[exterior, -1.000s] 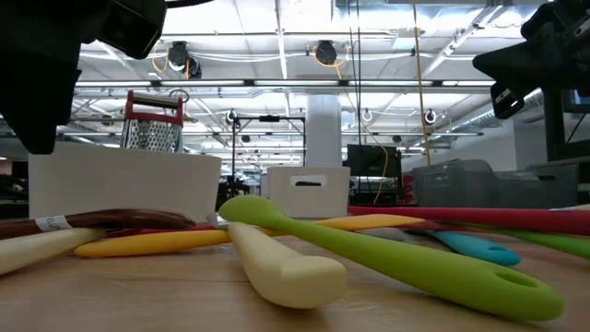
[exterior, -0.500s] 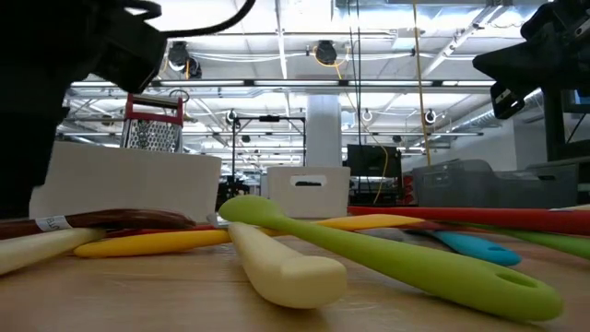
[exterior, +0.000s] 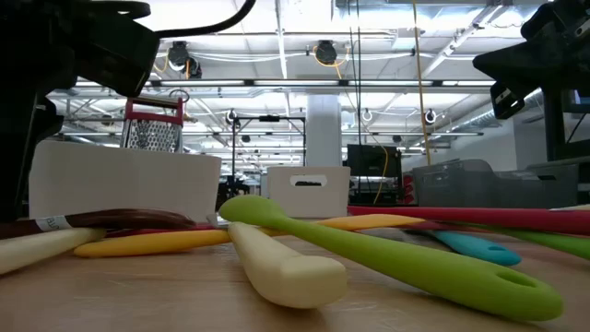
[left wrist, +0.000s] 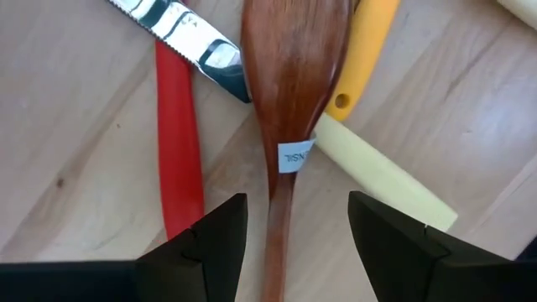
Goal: Pick & Place Kitchen Items
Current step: Put the brown serving spoon into the black bin
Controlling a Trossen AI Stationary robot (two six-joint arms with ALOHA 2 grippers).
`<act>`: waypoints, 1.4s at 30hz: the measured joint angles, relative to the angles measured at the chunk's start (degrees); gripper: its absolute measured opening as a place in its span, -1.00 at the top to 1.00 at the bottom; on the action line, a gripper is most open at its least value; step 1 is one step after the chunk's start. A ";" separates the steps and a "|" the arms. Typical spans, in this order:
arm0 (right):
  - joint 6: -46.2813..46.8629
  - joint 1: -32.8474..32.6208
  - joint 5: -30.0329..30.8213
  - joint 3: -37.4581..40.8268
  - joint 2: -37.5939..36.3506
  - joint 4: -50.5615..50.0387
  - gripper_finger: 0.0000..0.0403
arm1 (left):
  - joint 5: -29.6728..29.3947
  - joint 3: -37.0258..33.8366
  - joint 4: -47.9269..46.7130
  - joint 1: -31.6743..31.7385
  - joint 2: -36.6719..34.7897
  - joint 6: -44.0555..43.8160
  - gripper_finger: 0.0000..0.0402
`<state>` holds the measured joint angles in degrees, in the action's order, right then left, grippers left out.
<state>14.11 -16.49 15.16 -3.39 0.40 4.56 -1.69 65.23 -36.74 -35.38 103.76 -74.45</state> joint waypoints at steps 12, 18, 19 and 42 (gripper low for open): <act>-0.02 0.00 0.00 -0.01 0.00 -0.02 0.98 | 3.59 0.28 1.22 0.31 5.48 5.39 -0.05; 0.00 0.00 0.02 0.02 0.00 -0.03 0.98 | 3.30 0.20 0.96 0.75 5.57 5.41 0.08; -0.01 0.00 0.02 0.00 0.00 -0.03 0.98 | 3.34 0.17 0.85 0.75 5.57 5.39 0.15; -0.28 0.00 0.02 0.01 0.00 -0.02 0.98 | 4.85 -0.15 0.89 2.11 -1.74 3.21 0.92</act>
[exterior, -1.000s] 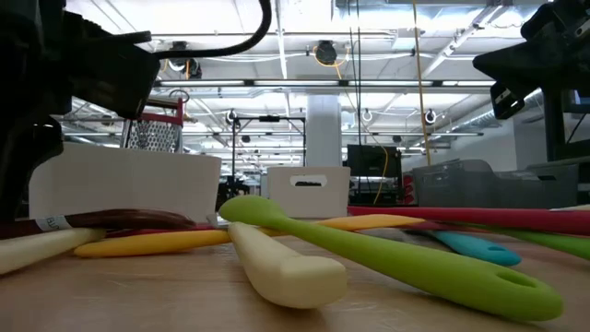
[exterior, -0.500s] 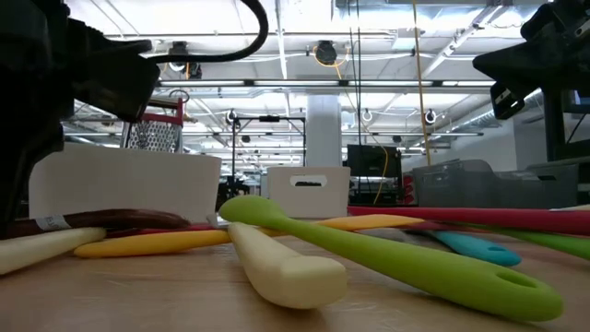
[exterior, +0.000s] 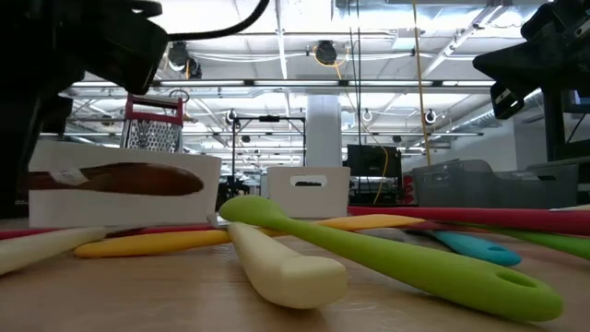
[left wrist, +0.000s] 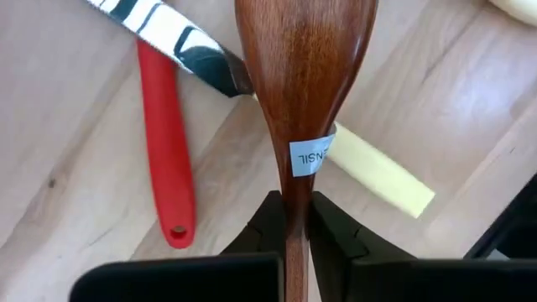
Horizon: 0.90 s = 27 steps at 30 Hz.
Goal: Pick & Place Kitchen Items
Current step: Put the brown serving spoon into the black bin
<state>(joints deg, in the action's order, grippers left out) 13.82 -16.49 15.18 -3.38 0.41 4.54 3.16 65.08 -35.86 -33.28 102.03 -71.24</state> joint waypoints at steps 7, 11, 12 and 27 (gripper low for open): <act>0.94 0.00 0.17 -0.01 0.02 1.74 0.98 | 0.82 0.02 0.35 0.16 -4.03 -1.45 0.92; 5.01 0.02 2.07 0.00 0.02 4.83 0.98 | 0.54 0.02 4.16 1.00 -7.77 -1.27 0.92; 6.43 0.02 3.18 0.00 0.04 5.17 0.98 | -0.42 0.02 5.74 1.40 -8.64 -1.08 0.92; 15.58 0.02 5.71 0.00 0.39 15.87 0.98 | -11.13 0.17 30.50 11.41 -16.48 12.87 0.92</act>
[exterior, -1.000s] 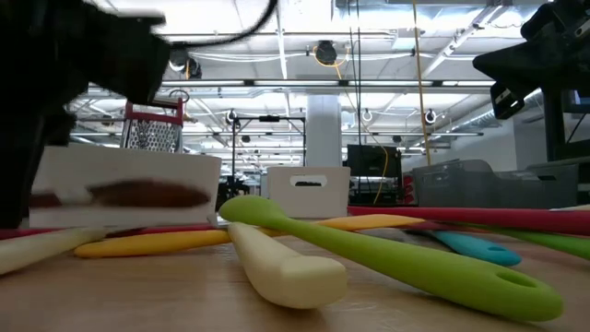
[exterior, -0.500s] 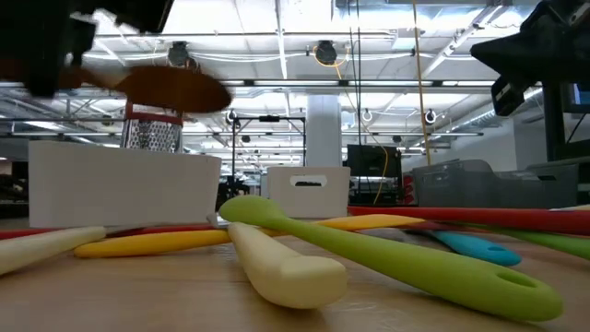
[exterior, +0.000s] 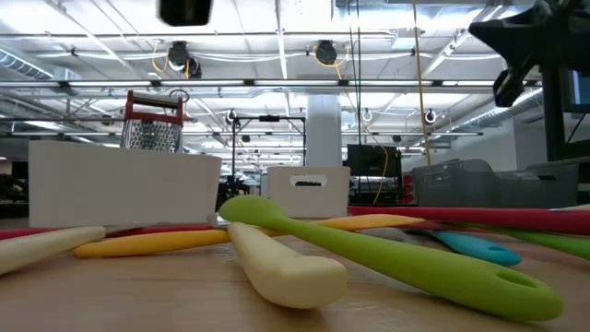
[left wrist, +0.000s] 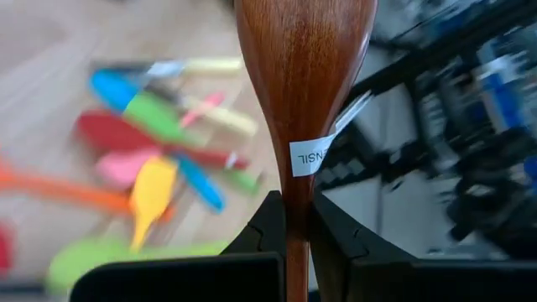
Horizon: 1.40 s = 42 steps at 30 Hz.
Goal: Pick & Place Kitchen Items
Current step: Put the brown serving spoon into the black bin
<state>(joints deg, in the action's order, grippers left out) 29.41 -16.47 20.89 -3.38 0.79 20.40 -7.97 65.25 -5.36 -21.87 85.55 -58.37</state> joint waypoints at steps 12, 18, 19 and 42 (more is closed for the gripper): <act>-0.71 -0.02 -2.24 0.00 8.55 11.01 0.88 | 0.92 -0.02 14.78 10.21 0.75 4.61 0.92; -0.11 -0.02 -3.14 -0.43 18.56 19.59 0.59 | 0.92 -0.02 21.73 13.38 0.71 6.89 0.92; -0.01 -0.02 -3.19 -0.93 20.20 19.54 0.54 | 0.90 -0.02 22.76 13.88 0.71 7.11 0.92; -1.51 0.41 -7.76 -23.00 52.51 19.17 -0.30 | 0.96 -0.02 26.70 18.96 0.69 8.35 0.92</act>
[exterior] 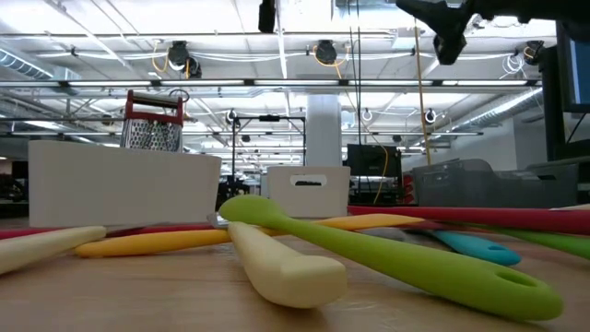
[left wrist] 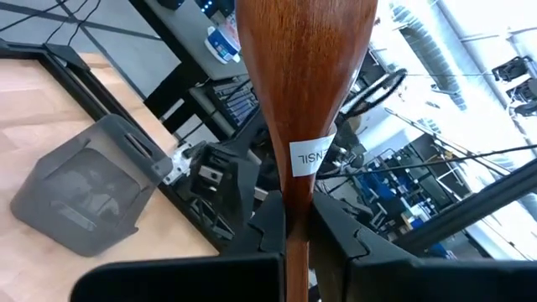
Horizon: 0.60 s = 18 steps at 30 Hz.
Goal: Pick & Place Kitchen Items
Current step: Put the brown serving spoon into the black bin
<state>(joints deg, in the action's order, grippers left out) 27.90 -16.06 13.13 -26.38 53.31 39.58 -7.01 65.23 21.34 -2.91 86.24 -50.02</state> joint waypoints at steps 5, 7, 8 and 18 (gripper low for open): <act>4.25 2.59 -1.82 -3.33 4.04 0.20 -0.42 | 0.00 0.00 -0.02 0.09 0.00 -0.02 0.92; 6.83 4.11 -5.19 -3.92 5.54 0.46 -0.45 | 1.01 0.00 0.08 0.06 0.00 0.05 0.92; 7.98 4.89 -7.12 -4.21 6.34 1.31 -0.47 | 1.91 0.00 0.31 0.06 0.00 0.16 0.92; 10.49 9.02 -18.89 -4.67 13.22 16.79 -0.49 | 8.64 0.00 6.40 0.06 -0.02 3.85 0.92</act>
<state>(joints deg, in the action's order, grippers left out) 38.39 -7.04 -5.76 -31.05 66.53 56.36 1.64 65.23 27.74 -2.85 86.22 -46.17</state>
